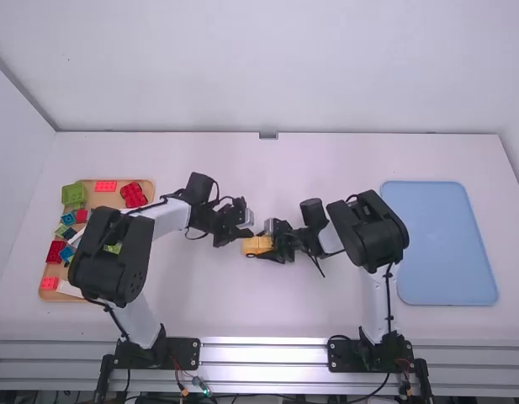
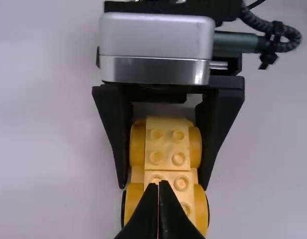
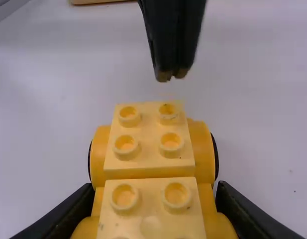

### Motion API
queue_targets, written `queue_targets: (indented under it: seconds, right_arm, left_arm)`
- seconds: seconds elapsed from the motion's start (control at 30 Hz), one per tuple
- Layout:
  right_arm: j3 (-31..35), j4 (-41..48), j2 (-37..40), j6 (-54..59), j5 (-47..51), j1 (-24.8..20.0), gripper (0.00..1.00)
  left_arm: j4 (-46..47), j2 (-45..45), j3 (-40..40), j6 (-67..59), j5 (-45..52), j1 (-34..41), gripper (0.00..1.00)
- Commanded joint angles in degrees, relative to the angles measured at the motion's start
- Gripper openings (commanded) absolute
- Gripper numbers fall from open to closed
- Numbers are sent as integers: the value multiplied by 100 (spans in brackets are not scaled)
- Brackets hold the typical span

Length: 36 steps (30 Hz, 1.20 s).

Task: Assemble lego blocks to make yellow taxi

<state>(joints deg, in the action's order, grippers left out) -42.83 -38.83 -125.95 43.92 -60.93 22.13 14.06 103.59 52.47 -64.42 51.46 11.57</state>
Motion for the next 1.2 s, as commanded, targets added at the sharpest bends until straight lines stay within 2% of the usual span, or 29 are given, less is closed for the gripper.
queue_targets:
  seconds: [0.0, 0.07, 0.2, 0.73, 1.17]
  right_arm:
    - [48, 48, -114, -63, 50, -2, 51]
    - [48, 48, -114, -61, 50, 0, 51]
    - [48, 50, -114, -61, 50, -2, 51]
    - [44, 26, -114, -61, 55, -2, 50]
    - [44, 26, -114, -59, 72, 0, 50]
  left_arm:
    - [-328, -116, -308, 151, 282, 22, 2]
    - [-1045, -39, -544, 887, 107, 20, 2]
    - [-1425, 98, -778, 1106, 118, 37, 2]
    - [-1486, 772, -800, 1147, -120, 179, 2]
    - [-1438, 828, -732, 1110, -680, 282, 1]
